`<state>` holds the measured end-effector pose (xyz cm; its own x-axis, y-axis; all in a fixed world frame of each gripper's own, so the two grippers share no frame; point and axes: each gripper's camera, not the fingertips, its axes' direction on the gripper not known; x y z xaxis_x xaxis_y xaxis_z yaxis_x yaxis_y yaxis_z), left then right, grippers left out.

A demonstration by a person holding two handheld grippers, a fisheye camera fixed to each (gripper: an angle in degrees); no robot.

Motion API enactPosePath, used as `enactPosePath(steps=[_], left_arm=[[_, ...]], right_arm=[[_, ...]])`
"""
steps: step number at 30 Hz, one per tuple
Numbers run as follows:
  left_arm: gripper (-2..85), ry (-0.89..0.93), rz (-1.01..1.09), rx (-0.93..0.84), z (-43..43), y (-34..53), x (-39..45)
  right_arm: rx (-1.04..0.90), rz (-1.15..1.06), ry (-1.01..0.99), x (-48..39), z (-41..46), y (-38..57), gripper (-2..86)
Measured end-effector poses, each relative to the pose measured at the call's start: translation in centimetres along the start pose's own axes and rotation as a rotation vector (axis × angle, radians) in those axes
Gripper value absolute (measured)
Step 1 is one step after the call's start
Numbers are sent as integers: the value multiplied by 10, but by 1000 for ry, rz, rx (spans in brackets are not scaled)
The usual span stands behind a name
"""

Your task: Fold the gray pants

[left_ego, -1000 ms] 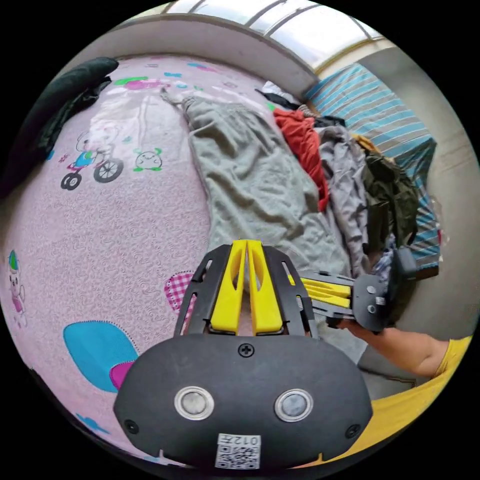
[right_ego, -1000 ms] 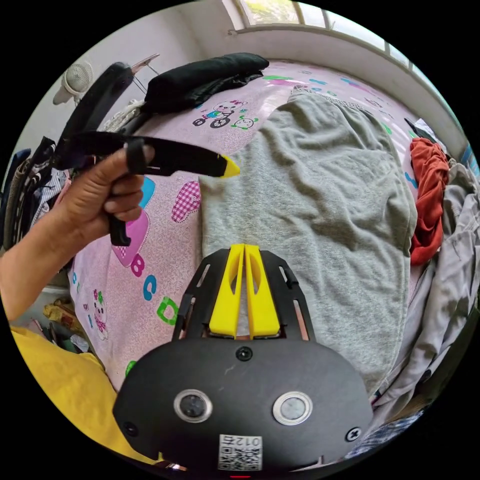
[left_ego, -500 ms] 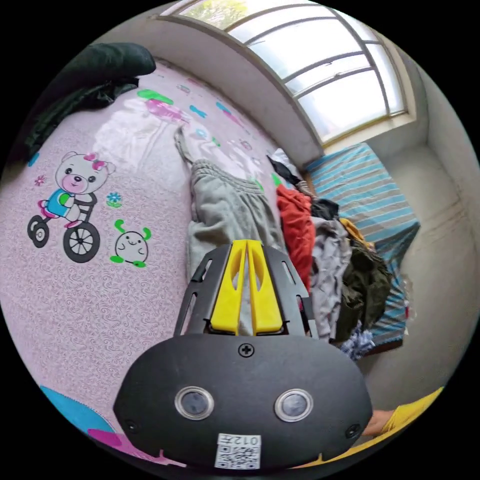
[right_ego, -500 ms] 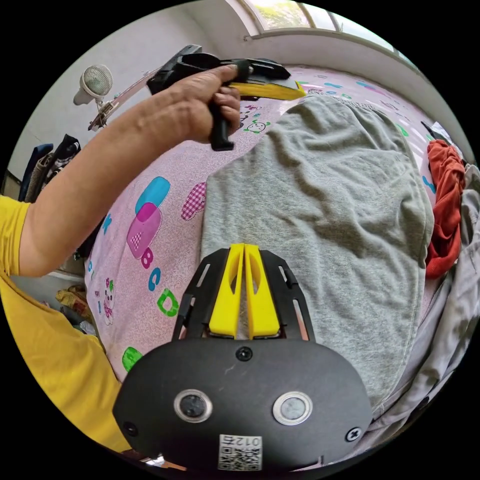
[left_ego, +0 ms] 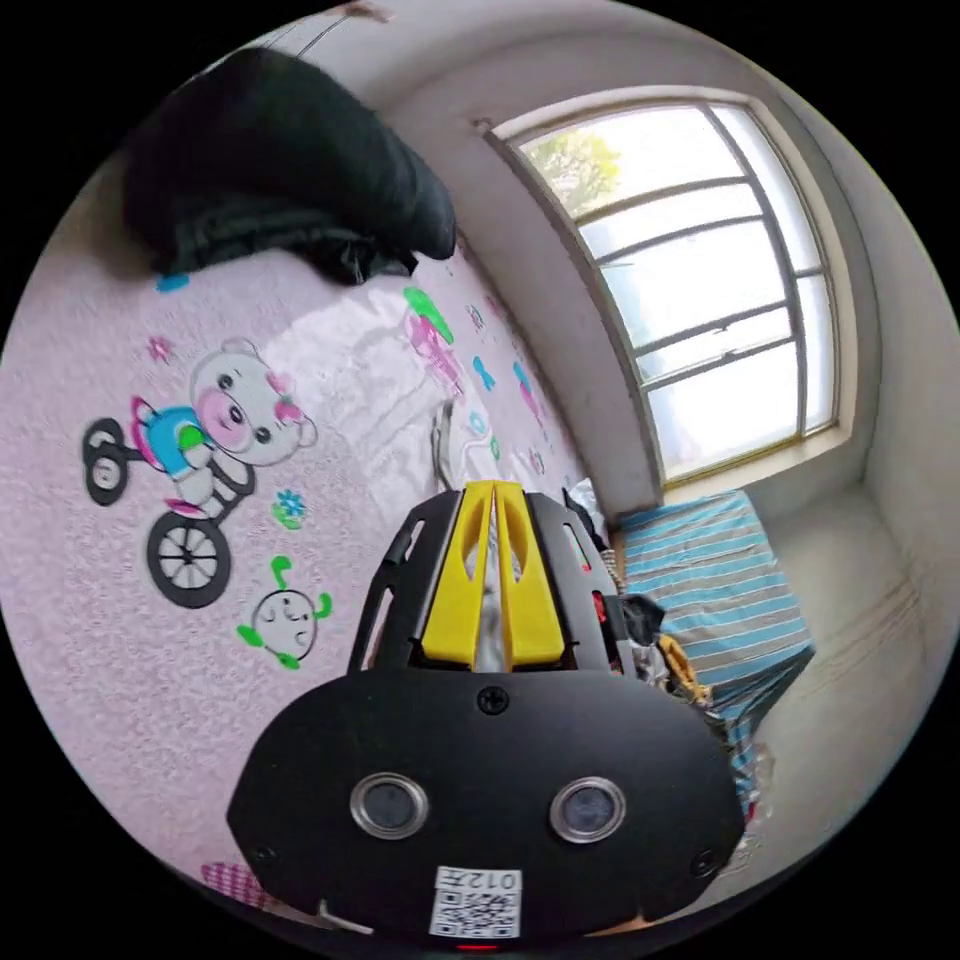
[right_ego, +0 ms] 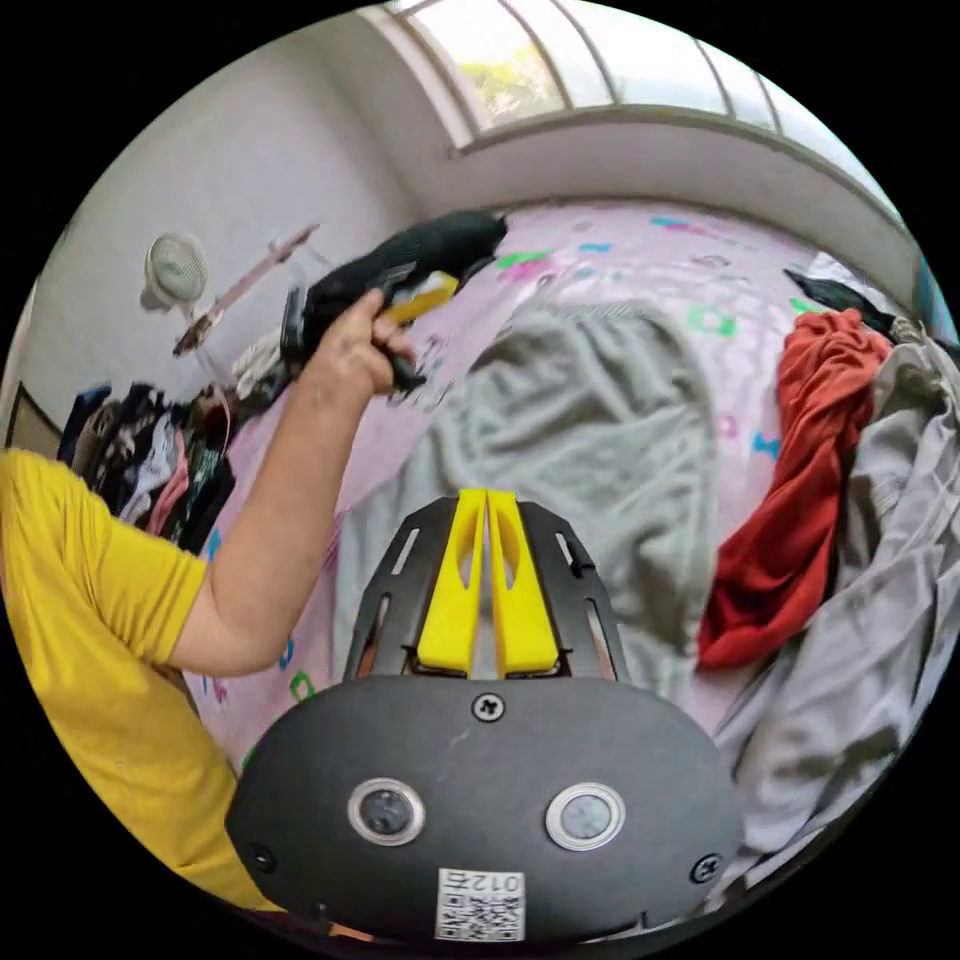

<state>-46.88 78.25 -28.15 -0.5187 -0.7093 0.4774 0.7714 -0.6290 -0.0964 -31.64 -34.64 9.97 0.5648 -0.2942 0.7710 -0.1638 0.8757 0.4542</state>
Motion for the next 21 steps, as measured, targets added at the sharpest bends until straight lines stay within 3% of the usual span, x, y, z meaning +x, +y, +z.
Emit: enactPosePath(steps=[4, 7, 11, 13, 18, 21], left_arm=[[81, -104, 132, -141, 49, -17, 8], [123, -200, 253, -218, 54, -21, 8], [146, 3, 225, -289, 51, -40, 5], [157, -108, 266, -330, 57, -44, 15], [161, 35, 303, -486, 97, -46, 34], [136, -56, 331, -490, 109, -50, 49]], right_arm=[[88, 53, 9, 78, -24, -116, 79], [-56, 115, -75, 143, -6, -184, 107], [-206, 205, -294, 199, 12, -236, 130], [-243, 240, -349, 210, 16, -248, 135], [-417, 184, -472, 204, 29, -275, 141], [-468, 148, -496, 192, 33, -291, 136]])
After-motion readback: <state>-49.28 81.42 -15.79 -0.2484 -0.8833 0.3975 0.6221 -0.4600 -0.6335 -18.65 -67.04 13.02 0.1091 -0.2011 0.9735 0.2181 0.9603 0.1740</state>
